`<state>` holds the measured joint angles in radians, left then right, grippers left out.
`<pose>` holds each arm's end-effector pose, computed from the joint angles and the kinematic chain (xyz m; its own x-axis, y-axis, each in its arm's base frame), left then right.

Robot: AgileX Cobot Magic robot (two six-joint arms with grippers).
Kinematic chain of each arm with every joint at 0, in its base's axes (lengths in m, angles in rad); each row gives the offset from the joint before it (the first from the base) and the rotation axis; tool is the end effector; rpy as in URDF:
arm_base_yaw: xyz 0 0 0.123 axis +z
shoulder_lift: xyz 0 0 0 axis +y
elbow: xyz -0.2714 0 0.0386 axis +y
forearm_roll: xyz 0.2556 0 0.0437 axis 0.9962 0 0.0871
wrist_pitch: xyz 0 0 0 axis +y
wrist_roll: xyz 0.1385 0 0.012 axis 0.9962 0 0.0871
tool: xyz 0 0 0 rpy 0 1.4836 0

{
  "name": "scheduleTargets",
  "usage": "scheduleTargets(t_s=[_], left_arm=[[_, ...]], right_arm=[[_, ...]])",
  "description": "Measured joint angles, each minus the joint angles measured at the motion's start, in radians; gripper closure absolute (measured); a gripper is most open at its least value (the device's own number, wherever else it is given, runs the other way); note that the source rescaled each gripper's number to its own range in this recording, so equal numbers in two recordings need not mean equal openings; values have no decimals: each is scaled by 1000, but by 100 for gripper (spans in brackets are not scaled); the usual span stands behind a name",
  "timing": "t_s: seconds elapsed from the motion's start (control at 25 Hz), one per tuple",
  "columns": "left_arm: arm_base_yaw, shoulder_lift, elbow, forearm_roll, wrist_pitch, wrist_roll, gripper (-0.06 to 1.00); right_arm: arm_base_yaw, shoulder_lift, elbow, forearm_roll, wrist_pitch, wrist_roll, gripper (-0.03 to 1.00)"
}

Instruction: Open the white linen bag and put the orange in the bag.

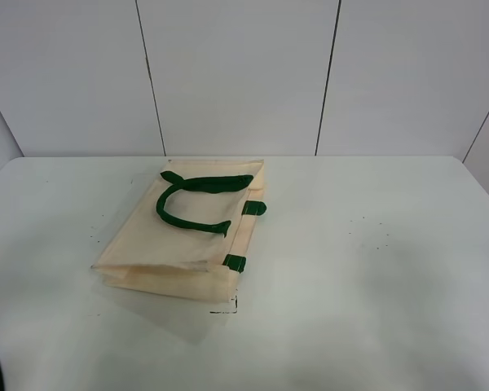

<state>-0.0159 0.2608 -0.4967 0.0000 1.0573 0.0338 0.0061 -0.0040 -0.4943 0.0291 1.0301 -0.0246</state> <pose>0.0892 -0.0014 0.2393 -0.6690 0.0444 -0.7419 0.0385 0.9989 0.0251 0.0575 0.0038 0.2612 -0.4296 -0.0122 -0.9029 -0.0328 0.9995 0.0020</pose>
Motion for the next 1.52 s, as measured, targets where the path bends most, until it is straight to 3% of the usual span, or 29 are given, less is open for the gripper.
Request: scheduleTargets(t_s=[0.28,0.6,1.52], left_arm=[[-26,-36,0,0,0,0,-2],[-26,-260,0,0,1,0,-2],[-26,-263,0,-14,1,0,-2]], right_arm=[[0,0,0,0,0,0,-3],[0,0,0,0,0,-1,-3],[0,0,0,0,0,-1,-3]])
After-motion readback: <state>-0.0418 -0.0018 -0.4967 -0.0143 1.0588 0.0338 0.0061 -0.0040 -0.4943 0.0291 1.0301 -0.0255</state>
